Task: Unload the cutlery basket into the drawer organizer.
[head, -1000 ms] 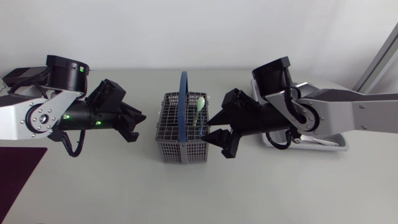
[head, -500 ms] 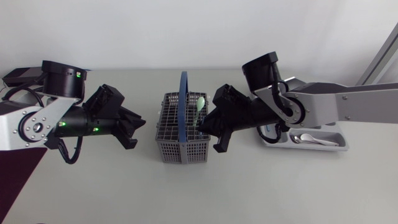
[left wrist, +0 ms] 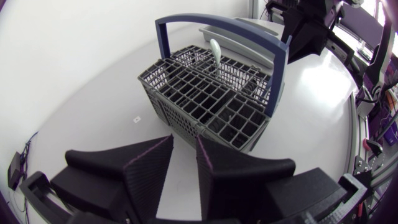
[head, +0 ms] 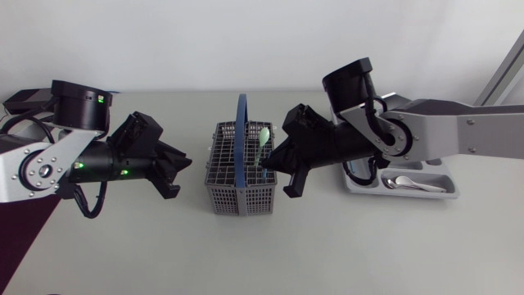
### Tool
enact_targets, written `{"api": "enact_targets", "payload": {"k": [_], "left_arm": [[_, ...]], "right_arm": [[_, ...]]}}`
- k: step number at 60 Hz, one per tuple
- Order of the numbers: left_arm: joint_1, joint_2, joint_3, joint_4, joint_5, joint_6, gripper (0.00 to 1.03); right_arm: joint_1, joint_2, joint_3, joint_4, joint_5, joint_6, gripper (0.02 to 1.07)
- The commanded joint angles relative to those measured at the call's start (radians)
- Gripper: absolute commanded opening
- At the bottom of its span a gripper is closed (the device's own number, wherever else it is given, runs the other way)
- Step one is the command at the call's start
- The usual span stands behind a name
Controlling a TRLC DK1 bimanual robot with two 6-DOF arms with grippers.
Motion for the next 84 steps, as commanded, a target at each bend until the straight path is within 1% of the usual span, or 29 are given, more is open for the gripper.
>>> {"api": "enact_targets", "payload": {"k": [1,16,57,78,84], "left_arm": [[-0.012,-0.017,-0.032,-0.005,0.013,0.021,0.47],[-0.030,-0.045,-0.039,-0.019,0.012,0.016,0.47],[-0.056,-0.129,-0.066,-0.056,0.007,0.016,0.47],[-0.061,-0.137,-0.075,-0.055,0.007,0.018,0.47],[-0.061,-0.140,-0.074,-0.056,0.005,0.019,0.47]], "right_arm": [[0.010,-0.028,0.026,-0.021,0.012,0.007,0.08],[0.014,-0.085,0.043,-0.076,0.026,0.007,0.08],[-0.001,-0.223,0.204,-0.296,0.032,-0.002,0.08],[-0.110,-0.295,0.276,-0.400,-0.022,-0.022,0.08],[-0.153,-0.290,0.311,-0.449,-0.023,-0.034,0.08]]}}
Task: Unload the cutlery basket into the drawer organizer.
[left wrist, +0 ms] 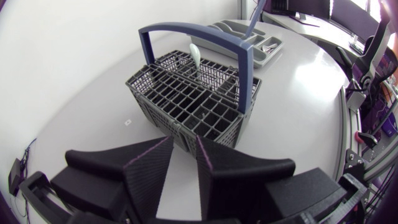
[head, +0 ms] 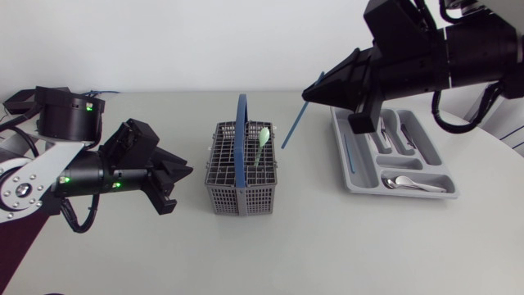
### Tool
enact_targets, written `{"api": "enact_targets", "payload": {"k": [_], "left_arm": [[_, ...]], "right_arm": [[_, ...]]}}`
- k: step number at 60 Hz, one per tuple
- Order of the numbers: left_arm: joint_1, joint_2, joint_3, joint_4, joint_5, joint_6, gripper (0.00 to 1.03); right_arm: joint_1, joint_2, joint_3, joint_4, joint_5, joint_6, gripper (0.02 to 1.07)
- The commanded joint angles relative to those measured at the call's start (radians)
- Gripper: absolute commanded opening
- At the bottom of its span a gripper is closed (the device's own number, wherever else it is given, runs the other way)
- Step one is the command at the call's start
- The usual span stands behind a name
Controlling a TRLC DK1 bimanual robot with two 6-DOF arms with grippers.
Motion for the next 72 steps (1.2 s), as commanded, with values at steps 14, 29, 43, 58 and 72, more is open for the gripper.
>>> {"api": "enact_targets", "payload": {"k": [14,29,43,58,72], "left_arm": [[-0.014,-0.023,-0.029,-0.006,0.006,0.023,0.47],[-0.029,-0.004,-0.037,0.002,0.005,0.035,0.47],[-0.029,-0.001,-0.038,0.002,0.005,0.047,0.47],[-0.029,0.005,-0.043,0.003,0.005,0.052,0.47],[-0.029,0.008,-0.044,0.003,0.005,0.054,0.47]], "right_arm": [[-0.186,0.062,0.102,-0.183,-0.008,-0.099,0.08],[-0.341,0.185,0.130,-0.254,0.004,-0.138,0.08],[-0.421,0.343,0.218,-0.324,0.036,-0.105,0.08],[-0.493,0.559,0.357,-0.392,0.047,-0.040,0.08],[-0.512,0.722,0.470,-0.482,0.045,-0.017,0.08]]}}
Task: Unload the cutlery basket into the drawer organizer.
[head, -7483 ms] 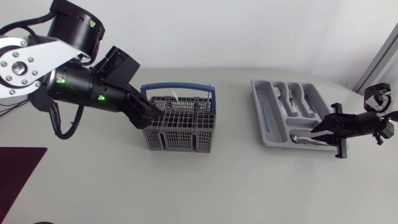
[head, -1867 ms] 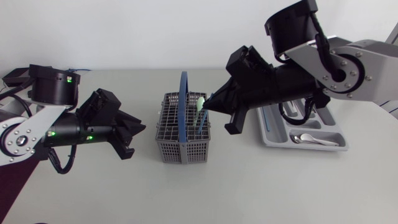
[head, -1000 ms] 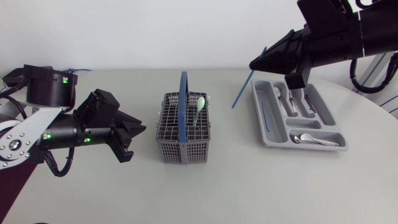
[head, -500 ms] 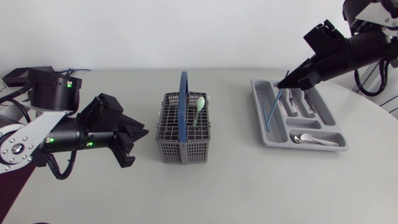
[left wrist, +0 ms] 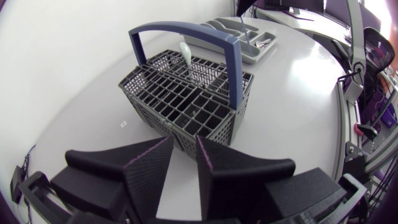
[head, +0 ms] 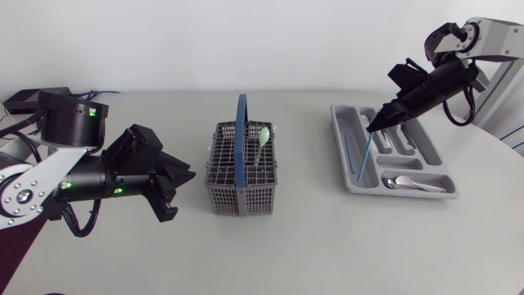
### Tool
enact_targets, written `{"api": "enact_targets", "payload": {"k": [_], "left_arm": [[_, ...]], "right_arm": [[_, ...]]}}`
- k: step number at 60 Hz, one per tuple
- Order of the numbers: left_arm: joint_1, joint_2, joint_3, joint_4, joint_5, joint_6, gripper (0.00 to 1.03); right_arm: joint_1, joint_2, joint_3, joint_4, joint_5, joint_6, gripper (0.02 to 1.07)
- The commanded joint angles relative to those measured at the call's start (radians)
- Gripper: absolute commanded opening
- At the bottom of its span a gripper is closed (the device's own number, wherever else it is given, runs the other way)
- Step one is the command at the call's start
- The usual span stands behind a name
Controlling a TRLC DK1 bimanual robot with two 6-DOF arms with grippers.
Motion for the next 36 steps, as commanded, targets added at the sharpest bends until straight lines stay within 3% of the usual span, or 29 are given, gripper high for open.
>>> {"api": "enact_targets", "payload": {"k": [1,9,25,28,36], "left_arm": [[-0.005,0.016,-0.026,0.003,0.005,0.023,0.47],[-0.005,0.018,-0.028,0.003,0.005,0.023,0.47],[-0.006,0.018,-0.029,0.003,0.005,0.021,0.47],[-0.006,0.016,-0.029,0.003,0.005,0.021,0.47],[-0.008,0.010,-0.032,0.000,0.005,0.020,0.47]], "right_arm": [[-0.005,0.057,0.041,-0.026,0.003,0.029,0.08],[-0.002,0.102,0.047,-0.004,0.005,0.050,0.08],[-0.006,0.149,0.038,0.212,0.017,0.141,0.09],[-0.006,0.151,0.029,0.247,0.037,0.159,0.20],[0.005,0.122,-0.032,0.364,0.105,0.195,0.73]]}}
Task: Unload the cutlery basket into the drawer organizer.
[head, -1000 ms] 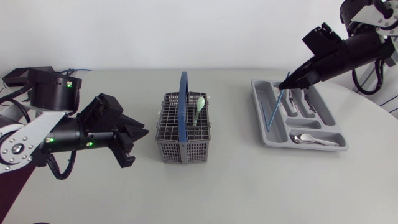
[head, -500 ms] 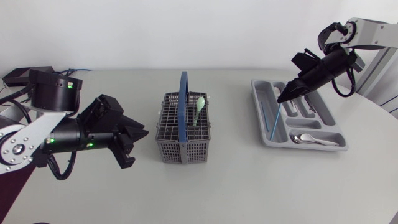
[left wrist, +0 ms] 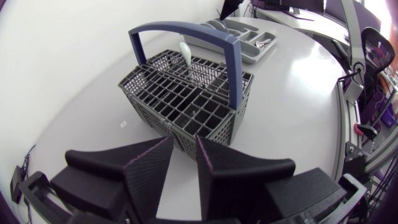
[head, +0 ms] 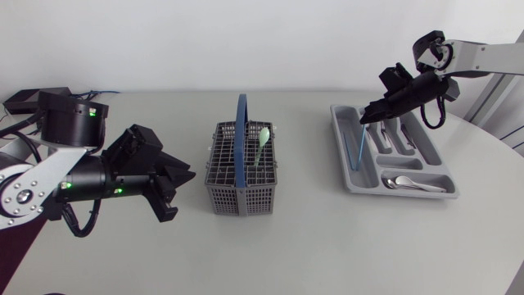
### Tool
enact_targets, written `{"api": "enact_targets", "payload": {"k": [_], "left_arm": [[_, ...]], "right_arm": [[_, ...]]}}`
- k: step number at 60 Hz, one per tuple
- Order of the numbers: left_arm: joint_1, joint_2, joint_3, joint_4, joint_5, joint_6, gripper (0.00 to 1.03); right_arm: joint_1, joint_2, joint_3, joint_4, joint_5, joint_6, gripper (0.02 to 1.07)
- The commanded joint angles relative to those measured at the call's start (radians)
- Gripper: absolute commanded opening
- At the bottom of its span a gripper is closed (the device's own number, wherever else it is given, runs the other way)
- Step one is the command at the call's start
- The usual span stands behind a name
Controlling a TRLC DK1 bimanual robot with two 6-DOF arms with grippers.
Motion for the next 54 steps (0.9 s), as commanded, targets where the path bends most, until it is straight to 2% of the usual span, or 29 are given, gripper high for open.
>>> {"api": "enact_targets", "payload": {"k": [1,3,5,16,25,31,38,41,54], "left_arm": [[-0.008,0.009,-0.032,0.000,0.005,0.020,0.47],[-0.006,0.007,-0.033,0.000,0.005,0.020,0.47],[-0.006,0.006,-0.035,-0.002,0.005,0.020,0.47],[-0.006,-0.014,-0.045,-0.005,0.004,0.017,0.47],[-0.014,-0.071,-0.067,-0.040,0.004,0.017,0.47],[-0.038,-0.102,-0.082,-0.055,0.000,0.023,0.39],[-0.075,-0.126,-0.107,-0.074,-0.003,0.046,0.24],[-0.094,-0.134,-0.118,-0.074,-0.007,0.052,0.23],[-0.199,-0.115,-0.164,-0.035,-0.052,0.072,0.23]], "right_arm": [[0.006,-0.001,-0.050,0.036,0.028,0.047,0.78],[0.011,-0.007,-0.056,0.042,0.043,0.049,0.97],[0.014,-0.020,-0.064,0.051,0.043,0.052,1.02],[0.020,-0.090,-0.109,0.108,0.041,0.072,1.02],[0.084,-0.201,-0.205,0.180,-0.005,0.073,1.02],[0.130,-0.204,-0.208,0.192,-0.012,0.078,1.01],[0.213,-0.190,-0.211,0.219,-0.017,0.093,0.91],[0.242,-0.173,-0.205,0.229,-0.017,0.107,0.85],[0.339,-0.066,-0.122,0.255,-0.020,0.165,0.45]]}}
